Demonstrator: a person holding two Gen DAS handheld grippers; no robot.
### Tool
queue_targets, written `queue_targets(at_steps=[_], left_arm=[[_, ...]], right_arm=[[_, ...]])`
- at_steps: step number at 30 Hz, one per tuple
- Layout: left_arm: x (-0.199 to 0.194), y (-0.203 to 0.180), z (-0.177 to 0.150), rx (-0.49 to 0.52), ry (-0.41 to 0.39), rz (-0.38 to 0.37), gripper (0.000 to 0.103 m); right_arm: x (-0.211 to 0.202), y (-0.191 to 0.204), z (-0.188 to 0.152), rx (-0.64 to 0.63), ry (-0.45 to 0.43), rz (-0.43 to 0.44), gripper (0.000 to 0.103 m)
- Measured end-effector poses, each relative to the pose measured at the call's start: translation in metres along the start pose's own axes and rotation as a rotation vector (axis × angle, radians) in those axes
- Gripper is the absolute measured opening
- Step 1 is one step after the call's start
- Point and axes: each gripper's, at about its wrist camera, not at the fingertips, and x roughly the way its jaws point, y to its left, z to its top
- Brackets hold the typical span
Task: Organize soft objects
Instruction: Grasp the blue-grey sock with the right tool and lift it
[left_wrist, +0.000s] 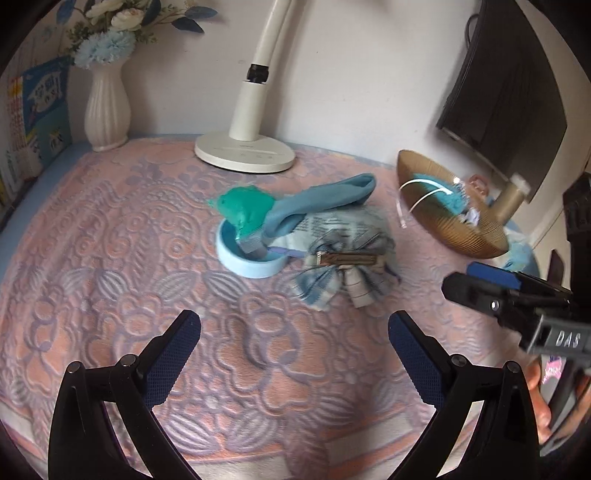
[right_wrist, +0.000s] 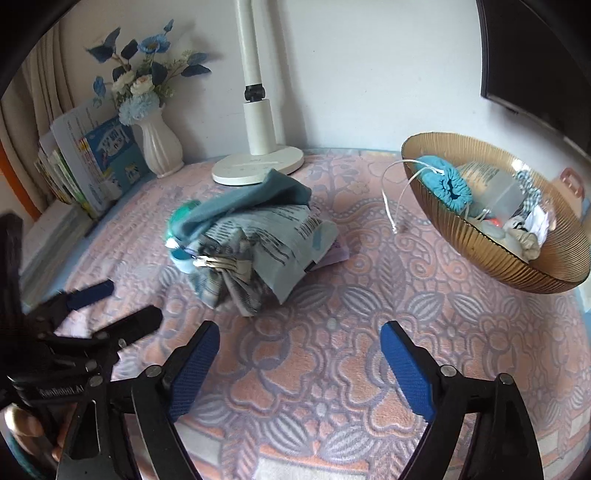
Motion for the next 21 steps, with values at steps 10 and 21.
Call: queue_targets(at_steps=[10, 21], left_arm=[[0.033, -0.015, 0.022, -0.092, 0.04, -0.099, 0.101], [0.055, -0.015, 0.033, -0.115, 0.053, -0.106, 0.083]], right_arm=[[0.03, 0.023, 0.104, -0.023, 0.056, 0.105, 0.087], [0.095, 0.04, 0.114, -0.111, 0.176, 0.098, 0.037]])
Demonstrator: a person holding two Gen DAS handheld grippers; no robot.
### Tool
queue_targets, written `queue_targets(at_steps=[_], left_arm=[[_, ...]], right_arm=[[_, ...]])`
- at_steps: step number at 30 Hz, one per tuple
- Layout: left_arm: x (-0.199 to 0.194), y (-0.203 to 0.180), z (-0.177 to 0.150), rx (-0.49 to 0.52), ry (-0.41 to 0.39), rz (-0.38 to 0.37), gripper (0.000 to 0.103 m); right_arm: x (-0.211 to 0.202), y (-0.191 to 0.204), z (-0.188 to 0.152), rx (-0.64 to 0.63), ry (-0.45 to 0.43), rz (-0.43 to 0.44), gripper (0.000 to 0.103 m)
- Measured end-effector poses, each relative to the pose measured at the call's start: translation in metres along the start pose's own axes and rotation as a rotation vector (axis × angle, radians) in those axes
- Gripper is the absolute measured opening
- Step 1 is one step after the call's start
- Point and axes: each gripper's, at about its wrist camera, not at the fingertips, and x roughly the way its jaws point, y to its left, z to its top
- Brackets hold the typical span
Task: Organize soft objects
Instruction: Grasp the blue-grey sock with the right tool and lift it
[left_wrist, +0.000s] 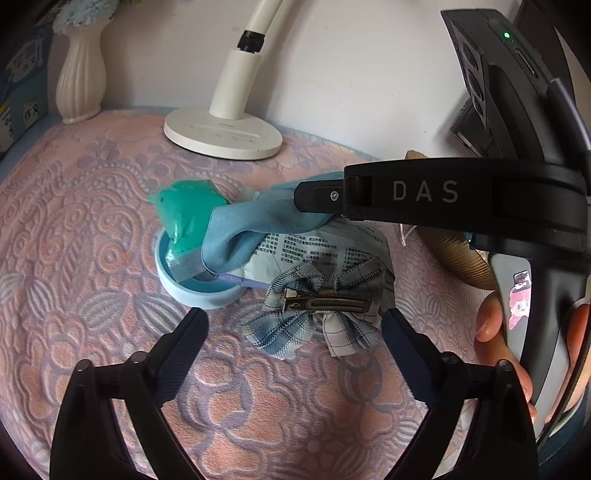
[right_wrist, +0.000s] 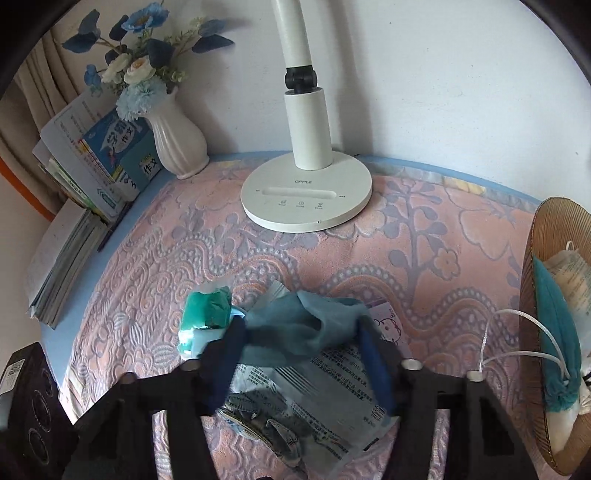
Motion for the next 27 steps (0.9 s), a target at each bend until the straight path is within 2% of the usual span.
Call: queue_targets(at_steps=[2, 5, 10, 15, 17, 19, 20, 23, 25, 27], left_arm=[[0.008, -0.002, 0.0, 0.0, 0.031, -0.005, 0.08], [0.015, -0.007, -0.002, 0.006, 0.045, -0.028, 0.077], [0.018, -0.013, -0.003, 0.032, 0.013, -0.02, 0.076], [0.015, -0.017, -0.005, 0.051, -0.008, -0.009, 0.075], [0.017, -0.02, -0.004, 0.063, -0.008, 0.012, 0.062], [0.02, -0.025, -0.005, 0.084, -0.01, 0.028, 0.038], [0.021, -0.027, -0.005, 0.097, -0.009, 0.029, 0.034], [0.016, -0.025, -0.009, 0.104, -0.013, 0.002, 0.026], [0.008, -0.026, -0.012, 0.104, -0.036, -0.008, 0.02], [-0.003, -0.025, -0.016, 0.097, -0.05, -0.03, 0.019]], right_arm=[[0.005, 0.0, -0.002, -0.01, 0.023, -0.013, 0.023], [-0.006, -0.002, -0.006, -0.007, -0.024, 0.007, 0.012], [-0.055, -0.004, -0.012, 0.016, -0.159, 0.025, 0.011], [-0.116, -0.007, -0.041, 0.011, -0.288, -0.062, 0.011], [-0.133, -0.014, -0.057, 0.027, -0.313, -0.08, 0.011], [-0.144, -0.024, -0.073, 0.057, -0.326, -0.086, 0.011], [-0.148, -0.029, -0.079, 0.072, -0.326, -0.088, 0.011], [-0.159, -0.045, -0.099, 0.119, -0.324, -0.094, 0.011], [-0.167, -0.055, -0.112, 0.156, -0.327, -0.071, 0.011], [-0.173, -0.062, -0.123, 0.191, -0.326, -0.038, 0.011]])
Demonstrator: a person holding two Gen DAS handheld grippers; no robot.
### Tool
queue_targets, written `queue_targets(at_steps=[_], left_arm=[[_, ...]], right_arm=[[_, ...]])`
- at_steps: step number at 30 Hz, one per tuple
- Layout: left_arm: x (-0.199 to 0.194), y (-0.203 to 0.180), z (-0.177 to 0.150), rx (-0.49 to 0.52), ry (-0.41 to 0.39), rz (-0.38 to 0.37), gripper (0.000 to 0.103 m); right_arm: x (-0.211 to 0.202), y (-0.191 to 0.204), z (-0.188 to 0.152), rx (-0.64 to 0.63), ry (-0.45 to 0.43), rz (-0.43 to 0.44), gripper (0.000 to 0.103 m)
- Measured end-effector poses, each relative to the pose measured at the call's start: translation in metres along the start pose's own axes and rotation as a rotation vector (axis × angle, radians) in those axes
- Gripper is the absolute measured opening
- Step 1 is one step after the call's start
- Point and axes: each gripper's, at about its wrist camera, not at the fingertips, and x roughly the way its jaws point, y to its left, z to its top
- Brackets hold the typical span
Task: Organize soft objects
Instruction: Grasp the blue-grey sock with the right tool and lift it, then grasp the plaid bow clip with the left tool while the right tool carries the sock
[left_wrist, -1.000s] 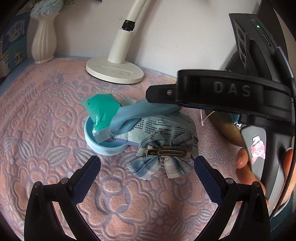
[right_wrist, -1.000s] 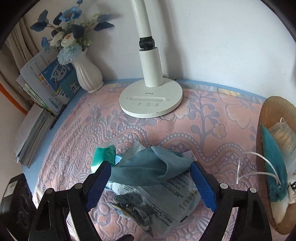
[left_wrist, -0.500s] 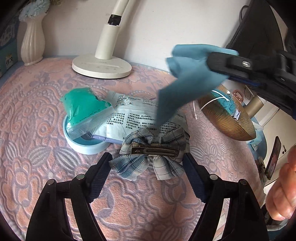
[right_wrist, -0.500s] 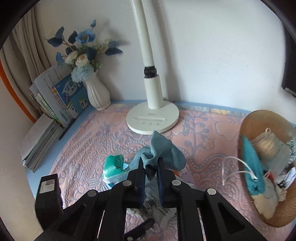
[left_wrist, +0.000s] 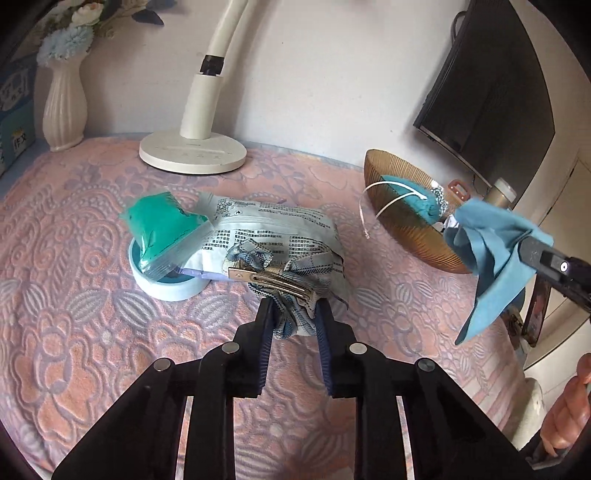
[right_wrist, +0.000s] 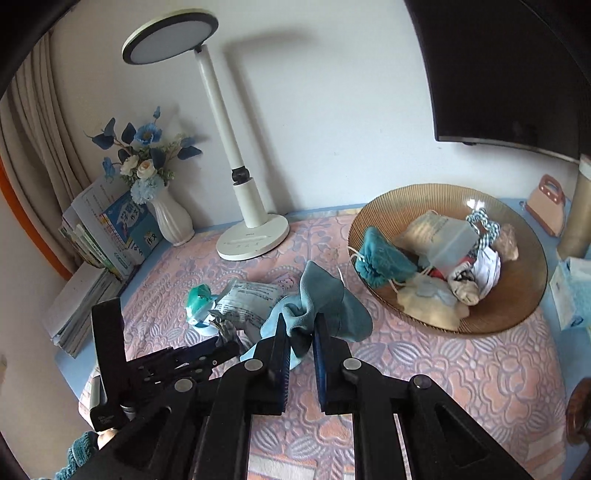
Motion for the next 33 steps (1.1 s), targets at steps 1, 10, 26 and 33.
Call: queue_targets(at_steps=[1, 10, 26, 33], left_arm=[[-0.006, -0.001, -0.001, -0.002, -0.008, -0.01, 0.019], [-0.049, -0.017, -0.014, 0.047, -0.011, -0.04, 0.024], [-0.051, 0.018, -0.052, 0.063, 0.181, -0.099, 0.1], [-0.008, -0.02, -0.036, 0.251, 0.237, -0.013, 0.091]], right_arm=[[-0.004, -0.003, -0.003, 0.015, 0.003, 0.01, 0.011], [-0.017, -0.016, -0.038, 0.076, 0.063, 0.011, 0.011], [0.002, -0.058, -0.083, 0.119, 0.155, -0.099, 0.078], [-0.004, -0.058, -0.09, 0.089, 0.178, -0.059, 0.084]])
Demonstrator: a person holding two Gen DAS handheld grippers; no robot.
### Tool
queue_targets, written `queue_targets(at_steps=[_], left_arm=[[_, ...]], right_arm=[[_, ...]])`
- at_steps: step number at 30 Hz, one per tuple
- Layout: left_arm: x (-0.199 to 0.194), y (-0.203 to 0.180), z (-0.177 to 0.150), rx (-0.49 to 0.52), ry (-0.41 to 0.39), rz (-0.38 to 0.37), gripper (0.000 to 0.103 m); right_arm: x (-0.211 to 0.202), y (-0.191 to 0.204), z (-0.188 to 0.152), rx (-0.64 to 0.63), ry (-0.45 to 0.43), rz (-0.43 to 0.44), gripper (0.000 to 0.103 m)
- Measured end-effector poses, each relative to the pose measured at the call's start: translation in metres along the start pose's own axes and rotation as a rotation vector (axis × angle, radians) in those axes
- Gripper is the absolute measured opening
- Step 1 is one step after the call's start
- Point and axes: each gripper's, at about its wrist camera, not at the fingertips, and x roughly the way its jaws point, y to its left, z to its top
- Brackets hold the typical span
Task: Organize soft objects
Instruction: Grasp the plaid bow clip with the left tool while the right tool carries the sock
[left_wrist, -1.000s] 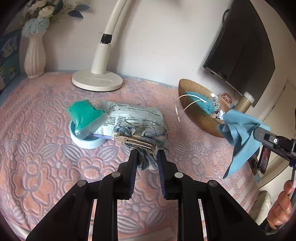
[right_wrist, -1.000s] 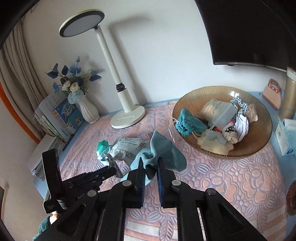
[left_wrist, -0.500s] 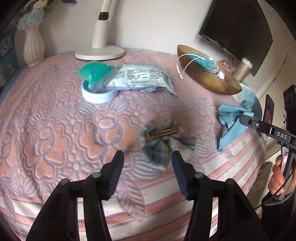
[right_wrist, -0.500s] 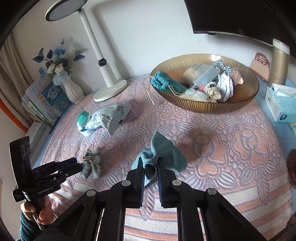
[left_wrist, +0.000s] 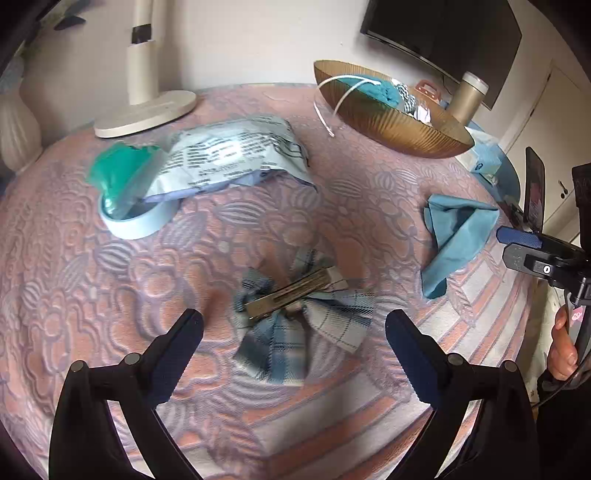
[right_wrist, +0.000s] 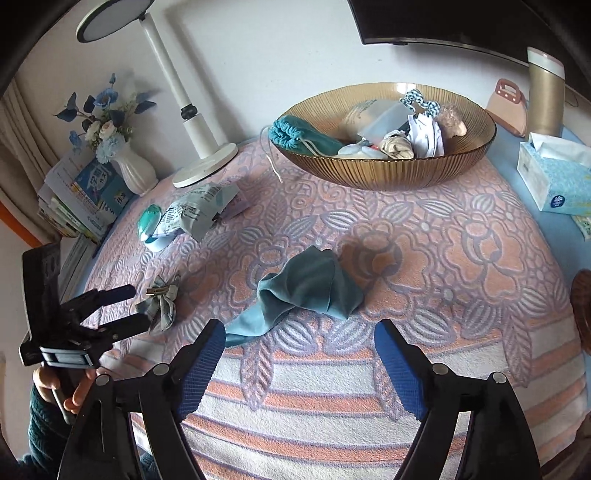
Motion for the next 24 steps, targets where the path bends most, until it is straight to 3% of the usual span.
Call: queue_targets(at_steps=[1, 3, 4, 6, 12, 16, 17, 20, 24], left_arm=[[0.006, -0.003, 0.002, 0.009, 0.018, -0.006, 0.077], [0.015, -0.011, 0.003, 0.021, 0.029, -0.011, 0.061], [0.015, -0.015, 0.003, 0.032, 0.014, 0.031, 0.042], [0.012, -0.02, 0.001, 0.052, -0.003, 0.055, 0.023], [-0.012, -0.013, 0.0, -0.019, -0.068, -0.011, 0.019], [-0.015, -0.016, 0.001, -0.021, -0.074, -0.007, 0.019], [-0.014, -0.017, 0.001, -0.025, -0.071, -0.013, 0.019], [-0.013, -0.021, -0.002, -0.021, -0.068, -0.016, 0.019], [-0.018, -0.024, -0.002, -0.03, -0.09, -0.024, 0.012]], right_arm=[[0.0, 0.002, 0.0, -0.013, -0.003, 0.002, 0.086], [0.0, 0.007, 0.0, -0.04, -0.013, 0.004, 0.089], [0.0, 0.009, -0.001, -0.053, -0.017, 0.004, 0.089], [0.004, 0.014, 0.0, -0.077, -0.017, 0.003, 0.089], [0.02, 0.025, 0.006, -0.109, -0.011, -0.037, 0.089], [0.03, 0.035, 0.012, -0.155, -0.045, -0.163, 0.089], [0.034, 0.036, 0.012, -0.168, -0.05, -0.188, 0.084], [0.049, 0.034, 0.011, -0.177, -0.006, -0.216, 0.024], [0.042, 0.021, 0.008, -0.124, -0.04, -0.17, 0.015]])
